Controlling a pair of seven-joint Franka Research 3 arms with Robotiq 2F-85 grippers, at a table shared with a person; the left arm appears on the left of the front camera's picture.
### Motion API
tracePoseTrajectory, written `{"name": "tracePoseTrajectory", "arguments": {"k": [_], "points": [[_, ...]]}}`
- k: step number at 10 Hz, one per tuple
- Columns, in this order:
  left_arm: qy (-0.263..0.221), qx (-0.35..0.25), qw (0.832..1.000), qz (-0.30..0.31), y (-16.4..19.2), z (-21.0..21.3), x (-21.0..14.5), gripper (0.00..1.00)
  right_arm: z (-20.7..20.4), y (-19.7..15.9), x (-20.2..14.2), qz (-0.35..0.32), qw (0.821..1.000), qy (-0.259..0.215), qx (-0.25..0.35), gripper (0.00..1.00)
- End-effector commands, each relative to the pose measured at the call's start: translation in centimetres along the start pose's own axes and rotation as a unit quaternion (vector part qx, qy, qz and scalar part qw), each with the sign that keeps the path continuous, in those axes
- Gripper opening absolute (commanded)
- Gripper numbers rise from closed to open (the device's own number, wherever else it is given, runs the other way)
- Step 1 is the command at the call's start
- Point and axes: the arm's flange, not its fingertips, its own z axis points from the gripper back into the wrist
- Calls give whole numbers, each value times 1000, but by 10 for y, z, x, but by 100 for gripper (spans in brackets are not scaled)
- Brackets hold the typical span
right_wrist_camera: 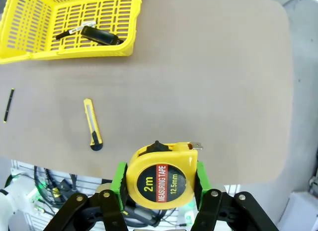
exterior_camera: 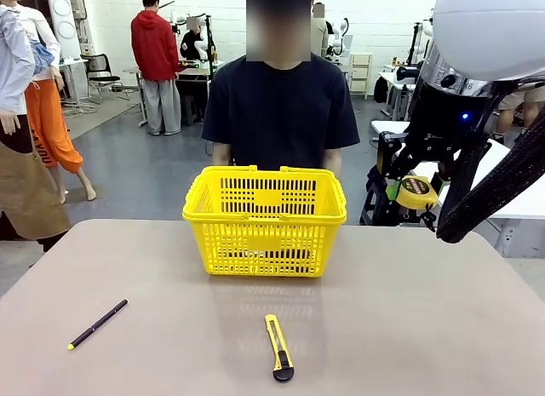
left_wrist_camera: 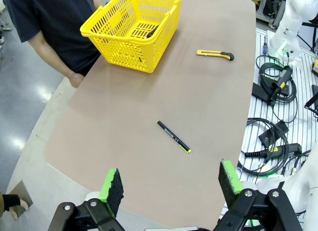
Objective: Place the items the person wants into the basket.
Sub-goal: Pick up the item the person points to and place it in the Market Basket.
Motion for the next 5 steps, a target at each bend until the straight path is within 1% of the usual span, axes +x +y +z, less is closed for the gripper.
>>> {"name": "tracePoseTrajectory", "arguments": {"k": [1, 2, 3, 4, 5], "points": [[-12, -1, 1000, -9, 0, 1, -1, 100, 2, 18, 39, 93, 996, 8, -10, 63], [-12, -1, 1000, -9, 0, 1, -1, 100, 1, 31, 80, 199, 980, 8, -10, 63], [-12, -1, 1000, -9, 0, 1, -1, 100, -5, 46, 124, 240, 970, 8, 23, 63], [-12, -1, 1000, -9, 0, 1, -1, 100, -17, 58, 154, 254, 966, 3, 40, 63], [-12, -1, 1000, -9, 0, 1, -1, 100, -31, 68, 172, 261, 964, 6, 50, 63]]}}
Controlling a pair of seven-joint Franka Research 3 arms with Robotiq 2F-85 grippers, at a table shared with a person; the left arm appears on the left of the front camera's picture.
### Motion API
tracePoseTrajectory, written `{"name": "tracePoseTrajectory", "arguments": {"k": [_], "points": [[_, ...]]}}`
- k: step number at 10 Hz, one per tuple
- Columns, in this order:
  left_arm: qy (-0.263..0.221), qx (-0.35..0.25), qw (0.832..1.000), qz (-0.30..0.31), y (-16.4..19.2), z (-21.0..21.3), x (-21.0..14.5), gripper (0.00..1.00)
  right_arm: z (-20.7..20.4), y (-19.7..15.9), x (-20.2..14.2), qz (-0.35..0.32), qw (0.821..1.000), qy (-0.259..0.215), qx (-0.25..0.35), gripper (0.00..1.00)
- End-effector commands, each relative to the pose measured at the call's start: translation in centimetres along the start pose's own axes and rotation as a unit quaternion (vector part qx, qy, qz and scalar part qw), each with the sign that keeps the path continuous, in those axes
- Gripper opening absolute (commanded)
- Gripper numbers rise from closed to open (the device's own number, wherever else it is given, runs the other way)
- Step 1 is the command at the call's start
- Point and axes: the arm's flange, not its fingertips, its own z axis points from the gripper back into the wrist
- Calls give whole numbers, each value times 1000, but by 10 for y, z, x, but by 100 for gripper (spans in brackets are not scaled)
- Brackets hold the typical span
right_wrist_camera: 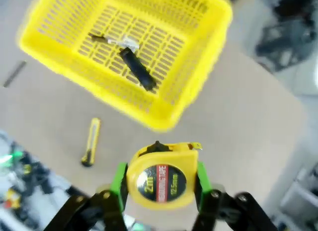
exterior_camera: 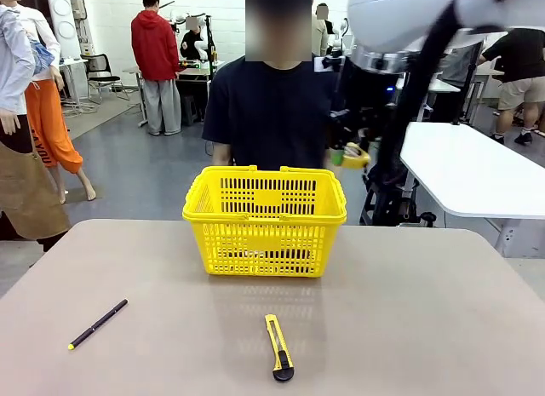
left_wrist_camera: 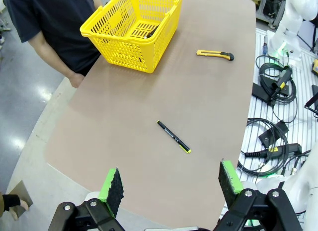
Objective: Place the items the person wants into the basket.
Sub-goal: Pick up the item the person points to and place it in the Market Basket.
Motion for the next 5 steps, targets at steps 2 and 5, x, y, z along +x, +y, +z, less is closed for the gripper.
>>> {"name": "tracePoseTrajectory", "arguments": {"k": [2, 5], "points": [[-11, -1, 1000, -9, 0, 1, -1, 100, -47, -5, 71, 24, 1000, 0, 10, 63], [-11, -1, 1000, -9, 0, 1, -1, 100, -104, -2, 102, 51, 999, 8, 4, 63]]}}
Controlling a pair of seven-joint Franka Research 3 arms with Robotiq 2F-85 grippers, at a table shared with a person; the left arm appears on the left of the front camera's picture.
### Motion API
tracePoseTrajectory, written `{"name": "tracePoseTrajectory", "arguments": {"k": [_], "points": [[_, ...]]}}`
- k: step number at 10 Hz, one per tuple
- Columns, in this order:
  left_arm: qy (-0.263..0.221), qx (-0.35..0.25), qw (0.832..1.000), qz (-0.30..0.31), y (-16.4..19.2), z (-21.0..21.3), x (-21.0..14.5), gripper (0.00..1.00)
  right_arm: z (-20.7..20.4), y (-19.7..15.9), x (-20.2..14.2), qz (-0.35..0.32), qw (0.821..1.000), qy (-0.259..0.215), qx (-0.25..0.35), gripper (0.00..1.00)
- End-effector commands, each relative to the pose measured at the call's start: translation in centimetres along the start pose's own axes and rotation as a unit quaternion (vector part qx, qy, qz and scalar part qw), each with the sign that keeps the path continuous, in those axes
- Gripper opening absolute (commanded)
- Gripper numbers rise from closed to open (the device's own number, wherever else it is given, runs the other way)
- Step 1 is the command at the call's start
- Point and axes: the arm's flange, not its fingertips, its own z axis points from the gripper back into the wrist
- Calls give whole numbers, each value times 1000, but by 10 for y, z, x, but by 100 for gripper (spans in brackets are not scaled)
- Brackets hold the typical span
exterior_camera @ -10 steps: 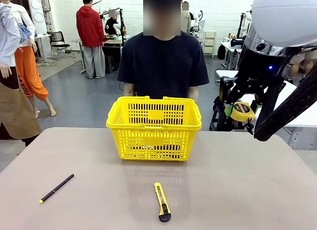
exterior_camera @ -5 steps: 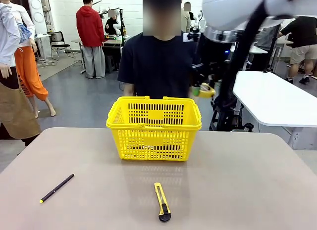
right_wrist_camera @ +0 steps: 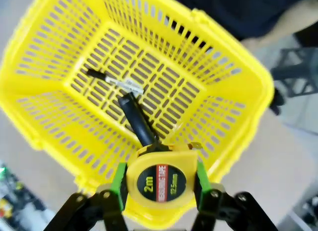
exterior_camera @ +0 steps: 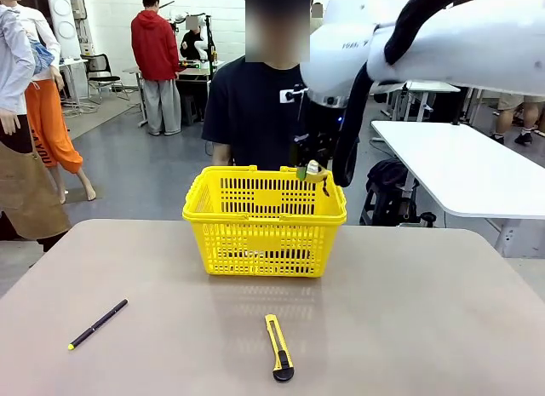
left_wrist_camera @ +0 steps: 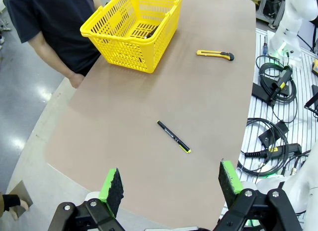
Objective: Place the items the person wants into the basket.
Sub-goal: Pick up the item the person points to and place it in the Market Basket.
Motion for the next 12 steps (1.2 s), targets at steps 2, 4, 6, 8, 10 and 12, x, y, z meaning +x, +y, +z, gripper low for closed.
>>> {"name": "tracePoseTrajectory", "arguments": {"k": [2, 4, 6, 8, 10, 12], "points": [[-11, -1, 1000, -9, 0, 1, -1, 100, -30, 5, 28, 32, 999, 13, -33, 63], [-11, -1, 1000, -9, 0, 1, -1, 100, -58, 10, 39, 50, 998, 28, -24, 63], [-11, -1, 1000, -9, 0, 1, -1, 100, -80, 16, 42, 65, 997, 44, -6, 63], [-11, -1, 1000, -9, 0, 1, -1, 100, -99, 25, 41, 78, 995, 65, 2, 63], [-11, -1, 1000, -9, 0, 1, -1, 100, -120, 33, 39, 87, 992, 93, 10, 63], [-11, -1, 1000, -9, 0, 1, -1, 100, -131, 39, 37, 96, 990, 107, 9, 63]]}}
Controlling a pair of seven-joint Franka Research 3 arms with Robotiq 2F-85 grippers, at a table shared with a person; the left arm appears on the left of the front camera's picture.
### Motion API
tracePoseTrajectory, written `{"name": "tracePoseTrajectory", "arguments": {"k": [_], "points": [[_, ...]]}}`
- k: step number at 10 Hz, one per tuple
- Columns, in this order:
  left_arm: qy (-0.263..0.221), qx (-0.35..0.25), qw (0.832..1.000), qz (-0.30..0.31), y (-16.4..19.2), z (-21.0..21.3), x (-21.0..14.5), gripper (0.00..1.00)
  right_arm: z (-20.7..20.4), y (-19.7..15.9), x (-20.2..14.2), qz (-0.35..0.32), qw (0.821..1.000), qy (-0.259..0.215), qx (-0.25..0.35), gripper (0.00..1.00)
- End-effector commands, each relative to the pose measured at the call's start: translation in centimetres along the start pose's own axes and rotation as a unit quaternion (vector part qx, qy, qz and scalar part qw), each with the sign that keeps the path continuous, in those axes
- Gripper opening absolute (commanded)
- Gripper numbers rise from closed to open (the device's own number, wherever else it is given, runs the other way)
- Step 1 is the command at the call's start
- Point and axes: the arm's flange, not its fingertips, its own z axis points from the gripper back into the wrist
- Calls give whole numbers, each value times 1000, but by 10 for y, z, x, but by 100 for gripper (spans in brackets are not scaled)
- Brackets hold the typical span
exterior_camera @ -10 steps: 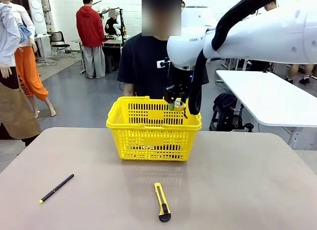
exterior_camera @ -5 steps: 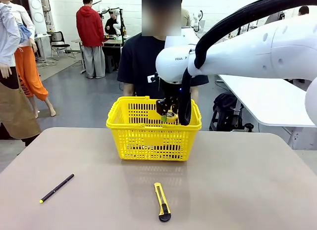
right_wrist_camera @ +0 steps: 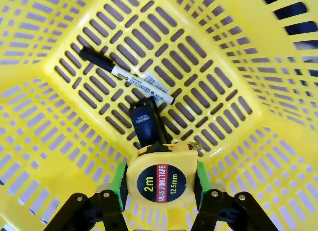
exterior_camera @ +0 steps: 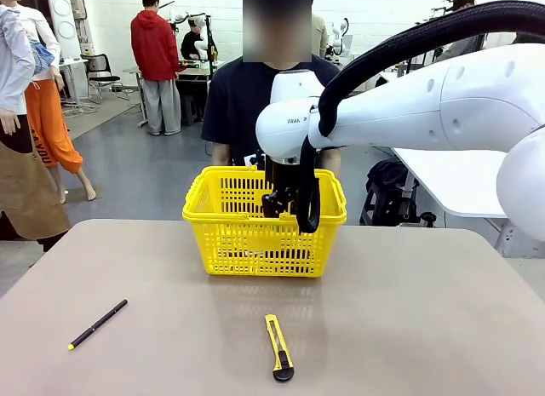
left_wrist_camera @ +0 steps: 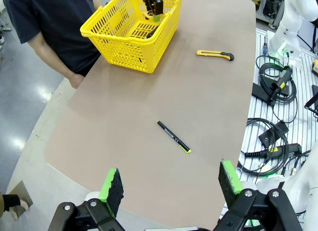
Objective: Place the items the person wants into the basket.
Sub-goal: Pick up the item the person points to and place it in the Market Basket.
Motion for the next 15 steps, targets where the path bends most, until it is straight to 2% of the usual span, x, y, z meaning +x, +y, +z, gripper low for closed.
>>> {"name": "tracePoseTrajectory", "arguments": {"k": [1, 3, 6, 7, 12, 13, 15], "points": [[-11, -1, 1000, -9, 0, 1, -1, 100, 3, -4, 8, 17, 1000, 14, -4, 63], [-11, -1, 1000, -9, 0, 1, -1, 100, -3, -4, 8, 20, 1000, 22, 1, 63], [-11, -1, 1000, -9, 0, 1, -1, 100, -4, -4, 9, 21, 1000, 19, 6, 95], [-11, -1, 1000, -9, 0, 1, -1, 100, -4, -5, 9, 21, 1000, 18, 7, 100], [-11, -1, 1000, -9, 0, 1, -1, 100, -1, -8, 11, 19, 1000, 7, 9, 100], [-11, -1, 1000, -9, 0, 1, -1, 100, 10, -6, 10, 18, 1000, -6, 2, 100], [-11, -1, 1000, -9, 0, 1, -1, 100, 82, 9, -10, 2, 998, -50, -29, 100]]}}
